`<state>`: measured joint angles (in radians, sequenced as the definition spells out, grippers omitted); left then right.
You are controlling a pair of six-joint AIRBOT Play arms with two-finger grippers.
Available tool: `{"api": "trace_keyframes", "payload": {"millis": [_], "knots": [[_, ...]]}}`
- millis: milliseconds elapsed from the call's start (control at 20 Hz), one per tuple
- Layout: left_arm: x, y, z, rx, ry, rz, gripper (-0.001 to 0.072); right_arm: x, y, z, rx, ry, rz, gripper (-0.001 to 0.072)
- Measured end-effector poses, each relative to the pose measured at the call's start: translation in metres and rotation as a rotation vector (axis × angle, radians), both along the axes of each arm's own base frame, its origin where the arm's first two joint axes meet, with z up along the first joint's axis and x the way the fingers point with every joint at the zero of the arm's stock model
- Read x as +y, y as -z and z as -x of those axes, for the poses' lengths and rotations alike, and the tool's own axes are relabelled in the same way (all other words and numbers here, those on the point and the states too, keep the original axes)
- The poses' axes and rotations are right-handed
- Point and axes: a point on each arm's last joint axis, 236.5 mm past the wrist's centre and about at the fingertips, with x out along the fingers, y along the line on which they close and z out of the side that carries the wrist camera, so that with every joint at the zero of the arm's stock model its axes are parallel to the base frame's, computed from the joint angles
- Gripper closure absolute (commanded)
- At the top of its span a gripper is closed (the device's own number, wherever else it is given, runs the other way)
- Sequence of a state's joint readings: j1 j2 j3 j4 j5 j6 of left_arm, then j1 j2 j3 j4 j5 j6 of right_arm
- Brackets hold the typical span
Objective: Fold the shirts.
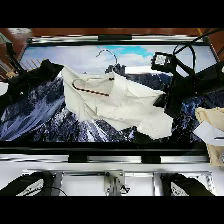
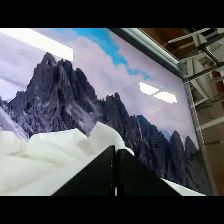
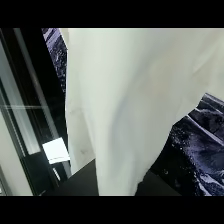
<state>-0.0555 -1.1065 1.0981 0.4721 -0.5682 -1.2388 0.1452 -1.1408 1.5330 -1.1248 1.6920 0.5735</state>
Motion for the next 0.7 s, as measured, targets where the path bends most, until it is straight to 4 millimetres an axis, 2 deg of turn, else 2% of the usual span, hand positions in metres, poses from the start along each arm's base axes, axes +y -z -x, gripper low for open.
{"api": "trace_keyframes", "payload": {"millis": [250, 450, 550, 700], "knots": [[-0.025, -0.066, 0.022, -0.168, 0.125, -0.078, 0.0658, 0.001, 0.009, -0.013, 0.019, 0.037, -0.005, 0.0639], [-0.031, -0.086, 0.039, -0.228, 0.179, -0.134, 0.0658, 0.003, 0.009, -0.023, -0.004, 0.061, -0.014, 0.0639], [-0.055, -0.089, 0.056, -0.230, 0.263, -0.121, 0.0659, 0.007, 0.008, -0.028, -0.007, 0.090, -0.039, 0.0639], [-0.114, -0.100, 0.092, -0.280, 0.415, -0.101, 0.0658, 0.025, 0.006, -0.032, 0.013, 0.135, -0.087, 0.0639]]}}
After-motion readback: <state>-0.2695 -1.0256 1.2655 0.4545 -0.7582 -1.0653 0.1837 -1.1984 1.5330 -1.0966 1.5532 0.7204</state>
